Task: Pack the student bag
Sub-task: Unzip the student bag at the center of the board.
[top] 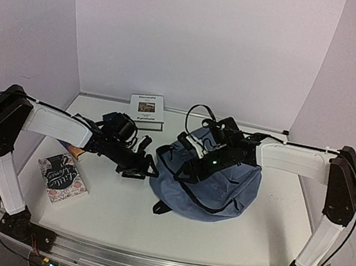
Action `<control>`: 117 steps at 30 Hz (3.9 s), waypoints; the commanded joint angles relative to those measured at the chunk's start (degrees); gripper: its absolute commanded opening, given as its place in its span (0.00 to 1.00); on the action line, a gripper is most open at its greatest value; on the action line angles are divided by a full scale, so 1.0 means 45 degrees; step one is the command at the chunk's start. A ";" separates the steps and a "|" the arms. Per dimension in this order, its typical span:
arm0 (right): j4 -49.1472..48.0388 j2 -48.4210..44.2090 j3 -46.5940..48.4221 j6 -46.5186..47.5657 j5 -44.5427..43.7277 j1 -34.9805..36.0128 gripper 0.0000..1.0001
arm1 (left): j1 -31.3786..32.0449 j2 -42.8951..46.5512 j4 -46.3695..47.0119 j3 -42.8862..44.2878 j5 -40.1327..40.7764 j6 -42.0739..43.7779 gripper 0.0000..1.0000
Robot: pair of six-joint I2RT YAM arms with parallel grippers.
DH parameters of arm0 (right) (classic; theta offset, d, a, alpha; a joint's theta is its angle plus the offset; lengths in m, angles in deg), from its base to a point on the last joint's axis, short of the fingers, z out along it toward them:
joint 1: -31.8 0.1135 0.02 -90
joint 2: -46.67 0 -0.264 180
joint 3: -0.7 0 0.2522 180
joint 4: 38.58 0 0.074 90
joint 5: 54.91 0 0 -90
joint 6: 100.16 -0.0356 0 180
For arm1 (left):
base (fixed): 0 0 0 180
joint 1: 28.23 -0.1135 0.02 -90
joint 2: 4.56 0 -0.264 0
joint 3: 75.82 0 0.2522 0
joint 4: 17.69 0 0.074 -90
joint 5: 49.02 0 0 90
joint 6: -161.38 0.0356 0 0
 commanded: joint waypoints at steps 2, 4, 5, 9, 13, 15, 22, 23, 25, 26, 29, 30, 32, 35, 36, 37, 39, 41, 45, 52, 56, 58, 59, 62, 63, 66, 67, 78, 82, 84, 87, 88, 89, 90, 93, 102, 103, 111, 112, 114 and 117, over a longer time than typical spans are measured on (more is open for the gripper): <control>0.1368 -0.0276 -0.0008 0.0827 0.0208 -0.0050 0.53 | 0.0113 -0.0615 0.1504 0.0113 0.0443 -0.0587 0.61; 0.1479 -0.0221 -0.0024 0.0904 0.0283 -0.0043 0.39 | 0.0184 -0.0904 0.1444 0.0278 0.0608 -0.0496 0.58; 0.1511 -0.0217 -0.0040 0.0949 0.0223 -0.0050 0.30 | 0.0189 -0.1024 0.1318 0.0353 0.0709 -0.0456 0.57; 0.1651 -0.0492 0.0031 0.1087 0.0012 -0.0062 0.12 | 0.0188 -0.1695 0.0333 0.0906 0.1389 -0.0241 0.47; 0.1843 -0.0993 0.0225 0.1141 -0.0097 -0.0117 0.01 | 0.0186 -0.2570 -0.0959 0.1601 0.2136 -0.0160 0.38; 0.1960 -0.1216 0.0300 0.1223 -0.0336 -0.0222 0.00 | 0.0160 -0.2884 -0.1210 0.1740 0.2294 -0.0187 0.33; 0.2289 -0.1856 0.1024 0.1268 -0.0972 -0.1833 0.00 | -0.0072 -0.3259 -0.1598 0.1578 0.2650 -0.0344 0.24; 0.2319 -0.1925 0.1165 0.1302 -0.1149 -0.2175 0.00 | -0.0142 -0.3276 -0.1602 0.1511 0.2634 -0.0345 0.24; 0.2335 -0.2002 0.1339 0.1587 -0.1712 -0.2796 0.00 | -0.0304 -0.3315 -0.1625 0.1407 0.2611 -0.0318 0.23; 0.2343 -0.1990 0.1400 0.1816 -0.1978 -0.3135 0.00 | -0.0370 -0.3332 -0.1645 0.1383 0.2599 -0.0289 0.23; 0.2321 -0.1681 0.1415 0.2662 -0.3025 -0.3950 0.00 | -0.0541 -0.3398 -0.1684 0.1348 0.2545 -0.0206 0.22; 0.2309 -0.1499 0.1401 0.2869 -0.3359 -0.4210 0.00 | -0.0561 -0.3428 -0.1641 0.1347 0.2469 -0.0176 0.22; 0.2269 -0.1001 0.1276 0.3518 -0.4080 -0.4510 0.00 | -0.0610 -0.3497 -0.1672 0.1417 0.2397 -0.0132 0.22; 0.1856 -0.0172 0.0853 0.4179 -0.4996 -0.4878 0.00 | -0.0616 -0.3558 -0.1719 0.1492 0.2416 -0.0119 0.22; 0.1658 0.0068 0.0654 0.4385 -0.5299 -0.4922 0.00 | -0.0629 -0.3565 -0.1748 0.1491 0.2443 -0.0111 0.22; 0.1360 0.0315 0.0498 0.4507 -0.5689 -0.4986 0.00 | -0.0640 -0.3566 -0.1775 0.1498 0.2464 -0.0107 0.22; 0.0706 0.0737 0.0121 0.4666 -0.6296 -0.5129 0.00 | -0.0709 -0.3544 -0.1814 0.1458 0.2491 -0.0079 0.21; 0.0246 0.1044 -0.0185 0.4701 -0.6500 -0.5230 0.00 | -0.0781 -0.3496 -0.1782 0.1400 0.2451 -0.0003 0.22; 0.0094 0.1334 -0.0569 0.4389 -0.5568 -0.5211 0.00 | -0.0789 -0.2952 -0.1473 0.1334 0.1970 0.0471 0.32; 0.0121 0.1380 -0.0669 0.4009 -0.5559 -0.5173 0.04 | -0.0959 -0.0807 -0.1983 0.1591 0.2288 0.1201 0.60; 0.0152 0.0987 -0.0710 0.3919 -0.5804 -0.5254 0.23 | -0.1960 0.0036 -0.2129 0.1664 0.1913 0.1327 0.67; 0.0214 0.0723 -0.0681 0.3777 -0.5753 -0.5283 0.35 | -0.2556 0.0349 -0.2298 0.1777 0.2002 0.1671 0.70; 0.0270 0.0632 -0.0645 0.3761 -0.5802 -0.5291 0.38 | -0.2884 0.0450 -0.2606 0.1993 0.2201 0.1932 0.73; 0.0362 0.0485 -0.0501 0.3823 -0.6043 -0.5397 0.51 | -0.3606 0.0518 -0.3401 0.2693 0.2400 0.2480 0.77; 0.0378 0.0469 -0.0434 0.3823 -0.6049 -0.5459 0.57 | -0.3778 0.0509 -0.3490 0.2897 0.2373 0.2586 0.78; 0.0484 0.0286 -0.0184 0.3721 -0.5618 -0.5552 0.68 | -0.4027 0.0297 -0.3587 0.3424 0.1968 0.2749 0.80; 0.0545 0.0188 -0.0073 0.3588 -0.5383 -0.5553 0.72 | -0.4031 0.0099 -0.3573 0.3564 0.1716 0.2710 0.80; 0.1175 0.1513 0.0944 0.3355 -0.4222 -0.5701 0.84 | -0.2358 -0.2752 -0.2101 0.4804 0.0099 0.1915 0.83; 0.1171 0.2447 0.1403 0.3199 -0.4650 -0.6488 0.80 | -0.1583 -0.4225 -0.1536 0.5567 -0.0302 0.1425 0.77; 0.1172 0.2713 0.1537 0.3307 -0.4941 -0.7106 0.78 | -0.1455 -0.4696 -0.1167 0.5807 -0.0409 0.1208 0.73; 0.1168 0.2758 0.1423 0.3796 -0.5345 -0.7689 0.77 | -0.1452 -0.5238 -0.0682 0.6305 -0.0536 0.0998 0.69; 0.1171 0.2786 0.1401 0.3919 -0.5478 -0.7875 0.77 | -0.1444 -0.5517 -0.0632 0.6688 -0.0605 0.0978 0.67; 0.1171 0.2831 0.1385 0.4042 -0.5592 -0.8053 0.77 | -0.1433 -0.5842 -0.0601 0.7090 -0.0703 0.0964 0.65; 0.1171 0.2886 0.1388 0.4183 -0.5721 -0.8199 0.77 | -0.1430 -0.6192 -0.0664 0.7512 -0.0791 0.0971 0.64; 0.1169 0.2966 0.1460 0.4318 -0.5880 -0.8698 0.76 | -0.1457 -0.6780 -0.1482 0.8879 -0.0556 0.1149 0.66; 0.1300 0.1019 0.1728 0.3673 -0.4607 -0.8908 0.81 | -0.3637 -0.4912 -0.1082 0.7492 0.0054 0.0967 0.77; 0.1319 0.0763 0.1837 0.3492 -0.4410 -0.8900 0.82 | -0.3911 -0.4736 -0.1110 0.7473 0.0134 0.1060 0.78; 0.1367 -0.0527 0.2941 0.1617 -0.2703 -0.8903 0.93 | -0.5356 -0.4502 -0.1997 0.8601 0.1893 0.1671 0.81; 0.1361 -0.0631 0.3058 0.1393 -0.2333 -0.8902 0.94 | -0.5552 -0.4690 -0.2153 0.8876 0.2059 0.1694 0.82; 0.1308 -0.0777 0.3185 0.0722 -0.1492 -0.8894 0.94 | -0.5819 -0.5239 -0.2574 0.9712 0.2301 0.1923 0.82; 0.0790 -0.0684 0.3367 -0.0728 -0.0277 -0.8571 0.94 | -0.6086 -0.6175 -0.3195 1.0875 0.2197 0.2237 0.81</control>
